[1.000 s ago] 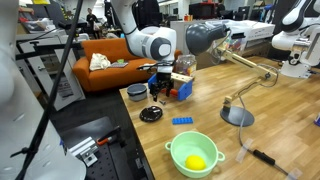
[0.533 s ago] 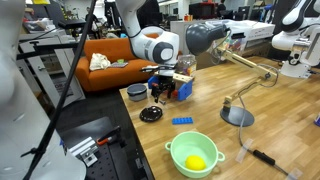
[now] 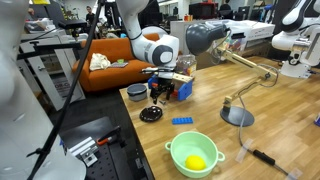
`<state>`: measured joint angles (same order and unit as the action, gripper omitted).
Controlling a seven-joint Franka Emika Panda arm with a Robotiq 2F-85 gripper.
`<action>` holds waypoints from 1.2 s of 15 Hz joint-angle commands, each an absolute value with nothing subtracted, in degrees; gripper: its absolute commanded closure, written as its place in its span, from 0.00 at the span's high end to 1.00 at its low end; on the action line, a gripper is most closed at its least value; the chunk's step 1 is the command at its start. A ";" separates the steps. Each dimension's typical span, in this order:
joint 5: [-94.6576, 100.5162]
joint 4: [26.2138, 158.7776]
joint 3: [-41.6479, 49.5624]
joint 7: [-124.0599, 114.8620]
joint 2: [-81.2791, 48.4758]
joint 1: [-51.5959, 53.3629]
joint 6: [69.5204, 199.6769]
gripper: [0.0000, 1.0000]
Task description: Pick up the screw and put it in one of the holes in the board
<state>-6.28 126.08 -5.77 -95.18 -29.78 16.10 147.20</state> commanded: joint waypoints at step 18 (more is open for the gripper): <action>-7.65 123.06 -4.91 -94.25 -33.87 17.17 149.46 1.00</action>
